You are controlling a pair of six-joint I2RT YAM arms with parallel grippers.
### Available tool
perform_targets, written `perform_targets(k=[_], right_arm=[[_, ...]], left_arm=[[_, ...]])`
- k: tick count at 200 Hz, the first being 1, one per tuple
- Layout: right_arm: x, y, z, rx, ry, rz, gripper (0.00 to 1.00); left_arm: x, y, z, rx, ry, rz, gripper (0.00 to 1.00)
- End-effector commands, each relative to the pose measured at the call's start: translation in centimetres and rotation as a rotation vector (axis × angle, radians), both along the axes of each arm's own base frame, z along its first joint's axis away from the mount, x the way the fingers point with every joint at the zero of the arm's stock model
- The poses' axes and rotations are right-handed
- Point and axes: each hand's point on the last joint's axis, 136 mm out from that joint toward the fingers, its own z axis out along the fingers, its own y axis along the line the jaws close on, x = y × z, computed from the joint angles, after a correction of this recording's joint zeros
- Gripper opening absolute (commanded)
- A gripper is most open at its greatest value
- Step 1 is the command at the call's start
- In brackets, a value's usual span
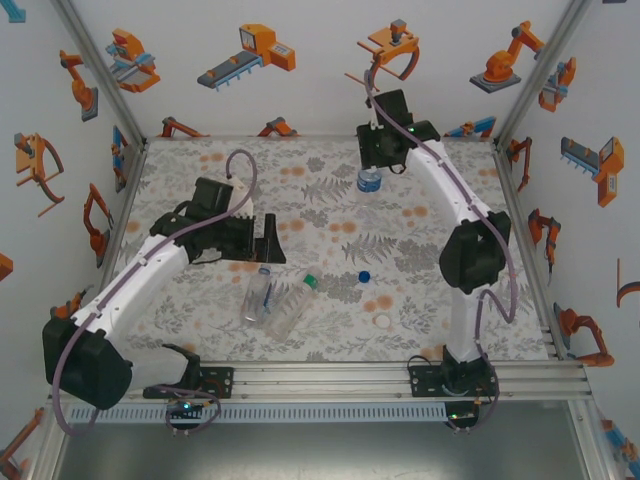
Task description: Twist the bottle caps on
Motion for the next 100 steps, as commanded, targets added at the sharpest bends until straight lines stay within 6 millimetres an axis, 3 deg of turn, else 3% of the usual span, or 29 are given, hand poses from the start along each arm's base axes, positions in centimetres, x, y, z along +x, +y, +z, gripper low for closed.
perform_targets(k=[1, 20, 34, 100], right_arm=[[-2.4, -0.6, 3.5, 0.076, -0.026, -0.013, 0.55], [-3.9, -0.8, 4.2, 0.103, -0.029, -0.010, 0.54], [-5.1, -1.0, 4.6, 0.116, -0.033, -0.003, 0.54], [-10.7, -3.5, 5.0, 0.144, -0.064, -0.040, 0.54]], left_arm=[[-1.9, -1.6, 1.0, -0.016, -0.005, -0.126, 0.97], [-4.2, -3.4, 1.6, -0.066, -0.025, -0.256, 0.97], [-4.6, -3.9, 1.5, -0.065, -0.040, -0.270, 0.97], [-4.6, -2.3, -4.0, 0.264, -0.091, -0.157, 0.97]])
